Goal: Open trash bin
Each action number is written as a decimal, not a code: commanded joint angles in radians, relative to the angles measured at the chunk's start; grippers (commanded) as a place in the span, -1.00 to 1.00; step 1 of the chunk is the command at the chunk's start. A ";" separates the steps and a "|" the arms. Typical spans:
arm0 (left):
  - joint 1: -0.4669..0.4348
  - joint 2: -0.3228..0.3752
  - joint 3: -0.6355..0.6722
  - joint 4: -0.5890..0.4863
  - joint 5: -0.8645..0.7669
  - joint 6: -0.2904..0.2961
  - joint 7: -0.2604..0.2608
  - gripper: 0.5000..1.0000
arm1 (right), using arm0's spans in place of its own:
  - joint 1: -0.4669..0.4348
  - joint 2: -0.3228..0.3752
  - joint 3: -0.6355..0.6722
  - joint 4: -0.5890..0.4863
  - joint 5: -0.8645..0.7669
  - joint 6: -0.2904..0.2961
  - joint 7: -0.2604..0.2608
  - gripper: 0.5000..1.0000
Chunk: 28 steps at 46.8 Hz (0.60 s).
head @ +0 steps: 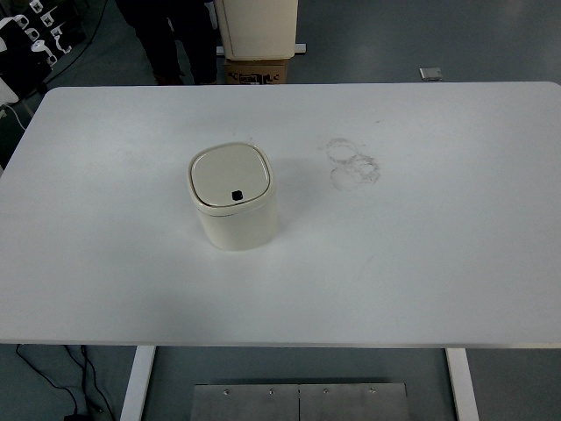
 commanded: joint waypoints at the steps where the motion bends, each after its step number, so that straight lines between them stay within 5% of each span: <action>1: -0.063 0.022 0.093 -0.039 0.017 0.000 0.001 1.00 | 0.000 0.000 0.000 0.000 0.000 0.000 0.000 0.97; 16: -0.383 0.049 0.534 -0.225 0.074 -0.003 0.001 1.00 | -0.002 0.000 0.000 0.000 0.000 0.000 0.000 0.97; 28: -0.623 -0.018 0.854 -0.335 0.074 -0.008 0.001 1.00 | 0.000 0.000 0.000 0.000 0.000 0.000 0.000 0.97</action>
